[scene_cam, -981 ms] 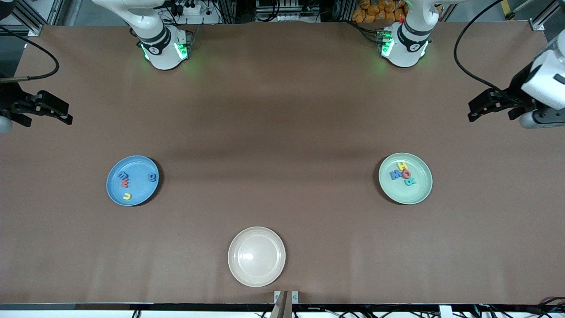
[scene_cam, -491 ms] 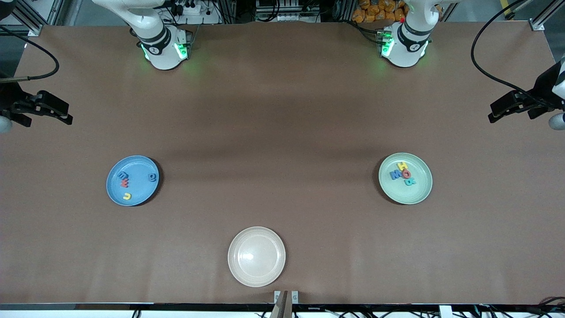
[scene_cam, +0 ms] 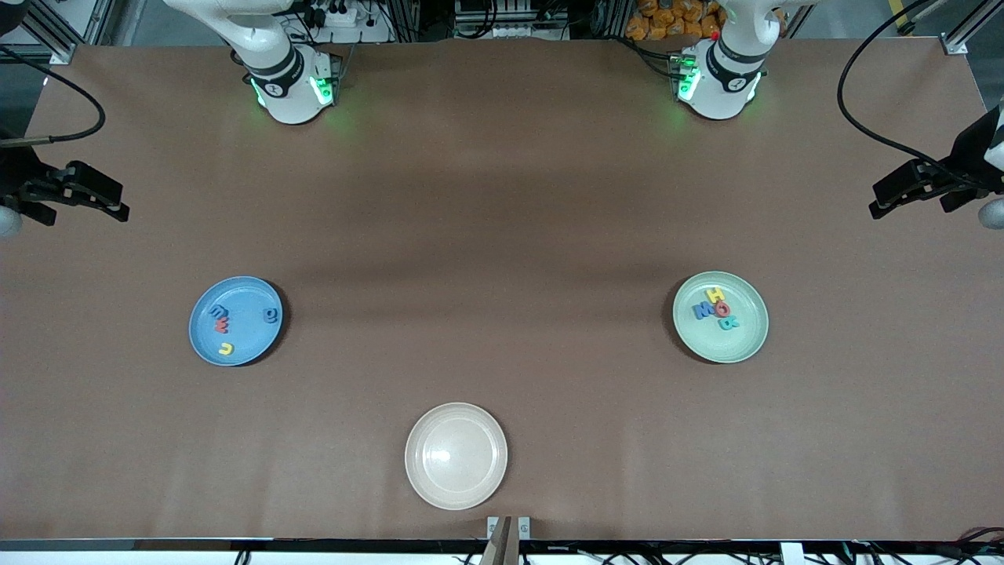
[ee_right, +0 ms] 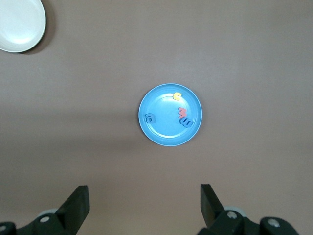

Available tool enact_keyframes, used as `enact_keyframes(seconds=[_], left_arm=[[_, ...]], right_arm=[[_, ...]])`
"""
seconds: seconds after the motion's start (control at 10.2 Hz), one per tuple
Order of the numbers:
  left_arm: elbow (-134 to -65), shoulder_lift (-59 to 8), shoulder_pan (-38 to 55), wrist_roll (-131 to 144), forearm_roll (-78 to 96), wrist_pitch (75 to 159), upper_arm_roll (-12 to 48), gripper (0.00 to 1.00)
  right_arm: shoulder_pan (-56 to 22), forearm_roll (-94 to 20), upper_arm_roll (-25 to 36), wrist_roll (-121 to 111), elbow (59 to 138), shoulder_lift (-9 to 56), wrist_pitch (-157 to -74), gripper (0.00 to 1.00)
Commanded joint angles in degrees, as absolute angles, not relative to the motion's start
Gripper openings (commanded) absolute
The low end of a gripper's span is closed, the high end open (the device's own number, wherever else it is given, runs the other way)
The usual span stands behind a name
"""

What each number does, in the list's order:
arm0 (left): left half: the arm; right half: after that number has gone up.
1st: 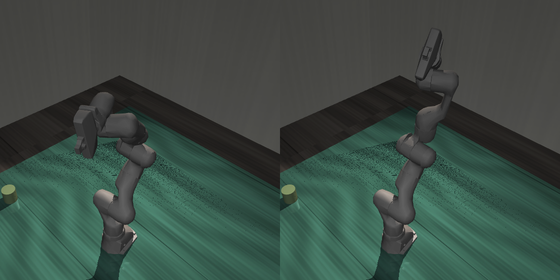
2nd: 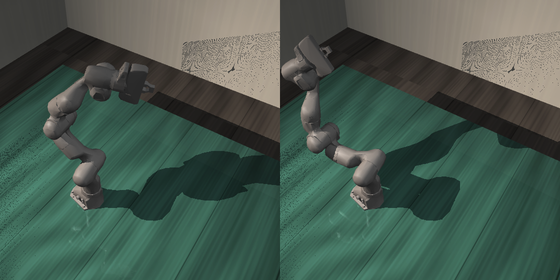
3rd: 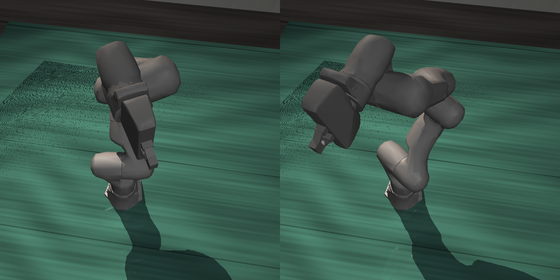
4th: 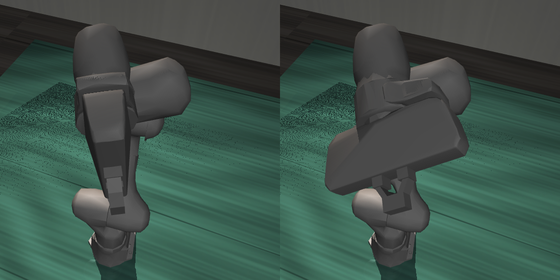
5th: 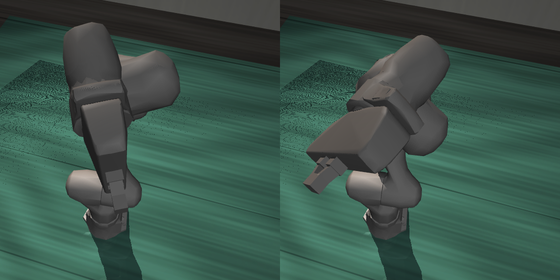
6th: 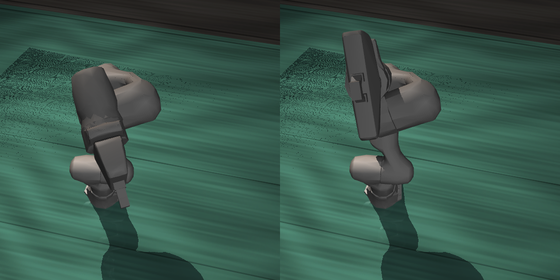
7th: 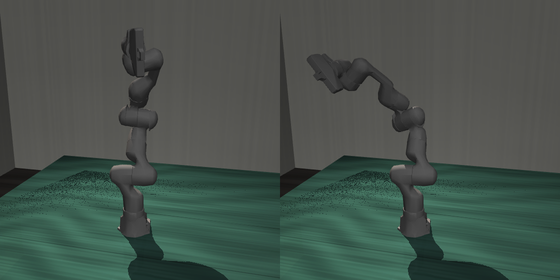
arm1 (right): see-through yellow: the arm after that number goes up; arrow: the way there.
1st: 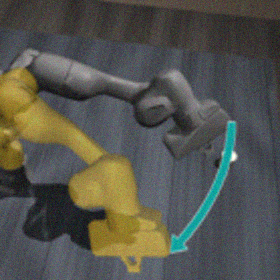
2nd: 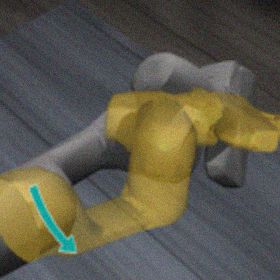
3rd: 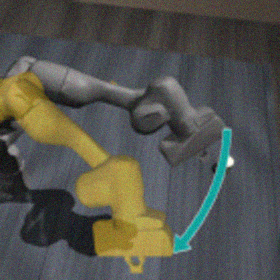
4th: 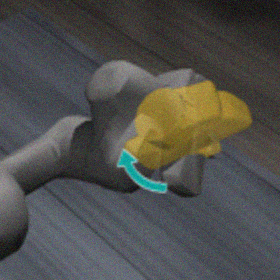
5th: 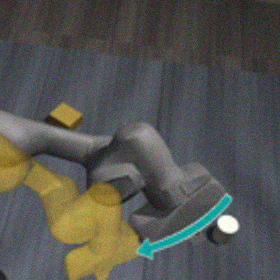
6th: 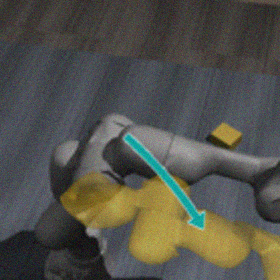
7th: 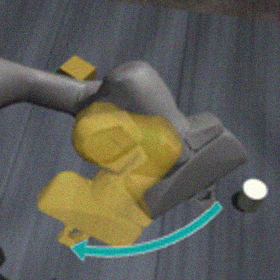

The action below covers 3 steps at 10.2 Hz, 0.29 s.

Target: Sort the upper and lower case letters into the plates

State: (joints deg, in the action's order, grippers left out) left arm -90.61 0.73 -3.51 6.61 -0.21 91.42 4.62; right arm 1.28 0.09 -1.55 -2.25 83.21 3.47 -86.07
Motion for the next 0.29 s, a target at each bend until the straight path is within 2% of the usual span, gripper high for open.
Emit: enact_keyframes(seconds=[0.0, 0.2], left_arm=[[-90.9, 1.7, -3.6, 5.4, 0.9, 91.8, 4.6, 1.00], [-90.9, 1.8, -3.6, 5.4, 0.8, 91.8, 4.6, 1.00]], right_arm=[[1.0, 0.2, -1.6, -1.8, 84.7, 3.4, -87.9, 1.00], [1.0, 0.2, -1.6, -1.8, 84.7, 3.4, -87.9, 1.00]])
